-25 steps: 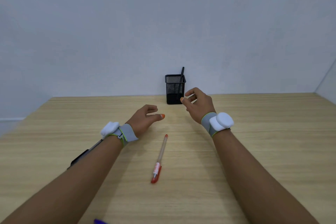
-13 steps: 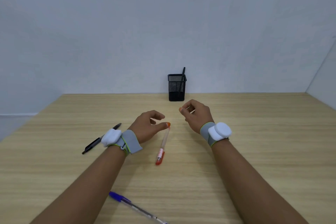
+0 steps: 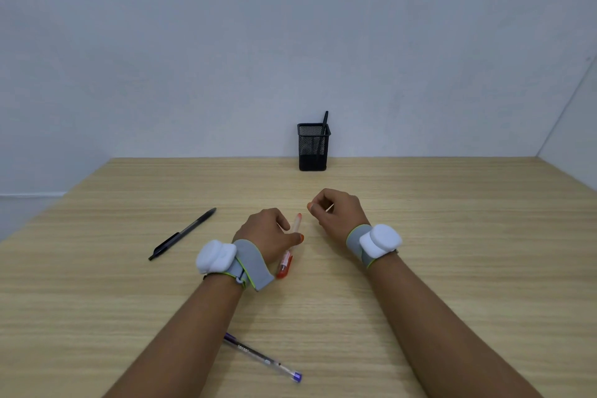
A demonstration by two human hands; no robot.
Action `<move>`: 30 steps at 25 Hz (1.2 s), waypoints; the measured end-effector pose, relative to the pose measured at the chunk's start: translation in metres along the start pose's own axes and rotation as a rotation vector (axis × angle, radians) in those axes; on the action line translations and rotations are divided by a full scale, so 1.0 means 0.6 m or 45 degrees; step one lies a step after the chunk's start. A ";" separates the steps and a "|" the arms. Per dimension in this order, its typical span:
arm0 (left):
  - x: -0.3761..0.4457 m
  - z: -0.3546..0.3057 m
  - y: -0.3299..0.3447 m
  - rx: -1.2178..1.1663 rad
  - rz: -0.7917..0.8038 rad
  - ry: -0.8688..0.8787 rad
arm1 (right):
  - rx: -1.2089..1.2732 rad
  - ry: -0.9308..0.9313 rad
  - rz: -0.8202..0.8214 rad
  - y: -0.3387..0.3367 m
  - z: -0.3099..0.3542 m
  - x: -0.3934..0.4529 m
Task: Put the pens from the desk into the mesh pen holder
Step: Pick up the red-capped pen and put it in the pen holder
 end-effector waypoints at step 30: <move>0.007 -0.019 -0.053 -0.443 -0.121 0.089 | -0.012 0.021 0.027 0.000 0.003 -0.002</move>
Point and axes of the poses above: each hand's wrist, its own x-axis towards the middle knuckle, its own y-axis out of the palm, z = x × y, the point moved 5 cm from there along x, towards the middle knuckle, and after that the axes turned 5 degrees about z, right-handed, at the moved point
